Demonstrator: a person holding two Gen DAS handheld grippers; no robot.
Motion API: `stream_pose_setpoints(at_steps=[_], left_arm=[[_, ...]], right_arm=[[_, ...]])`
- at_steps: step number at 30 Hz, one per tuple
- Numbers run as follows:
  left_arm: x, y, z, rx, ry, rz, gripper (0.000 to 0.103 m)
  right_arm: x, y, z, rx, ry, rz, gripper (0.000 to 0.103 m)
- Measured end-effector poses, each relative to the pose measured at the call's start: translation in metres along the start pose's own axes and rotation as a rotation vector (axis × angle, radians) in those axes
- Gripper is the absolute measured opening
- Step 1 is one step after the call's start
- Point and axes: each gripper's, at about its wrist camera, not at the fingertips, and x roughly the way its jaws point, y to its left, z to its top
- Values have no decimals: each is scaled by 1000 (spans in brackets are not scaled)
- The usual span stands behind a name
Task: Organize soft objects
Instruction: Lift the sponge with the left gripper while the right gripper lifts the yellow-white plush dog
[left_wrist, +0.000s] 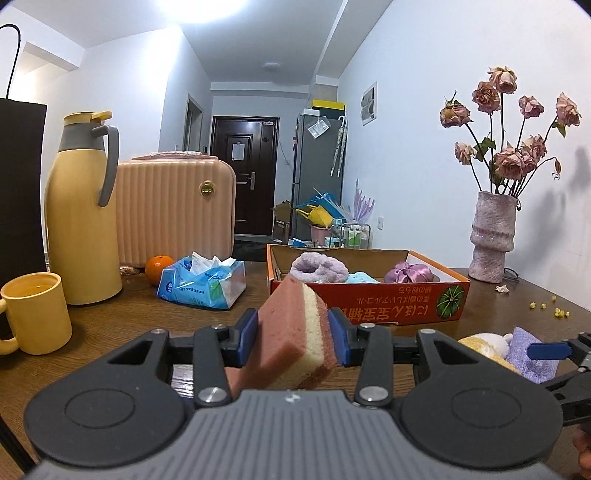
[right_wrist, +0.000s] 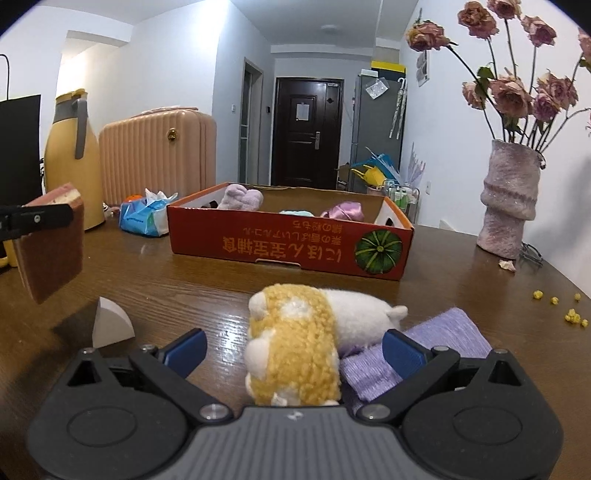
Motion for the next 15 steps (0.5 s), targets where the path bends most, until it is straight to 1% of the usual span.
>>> stream_pose_setpoints(at_steps=[2,3,4,5,7,8,9,10,12,15], left_arm=[[0,0,0,-1,2,5,43],[1,0,-1,-3,3,6,43],[1,0,-1,-4,3,6,43],[1,1,-1,-5,3,7,42],[1,1,-1,-6,4,6,43],[1,1,-1,-6,5,7,43],[1,1,-1,-6,6,7,43],[2,2,-1,-7,8,7,43],[2,2,-1,-9,11,7,43],[3,2,-2,-9,13,7,43]], right_arm=[[5,1,3,-8,0,4,92],[9,2,4,-11,7,8,91],[13,2,5,-11,19,15,87],[17,3,6,-8,34,23,80],[25,2,8,7,69,45,73],[29,1,8,17,85,54,67],[33,0,9,27,99,51,63],[37,-1,9,35,108,50,52],[43,-4,10,55,125,52,51],[47,-6,9,67,126,54,49]])
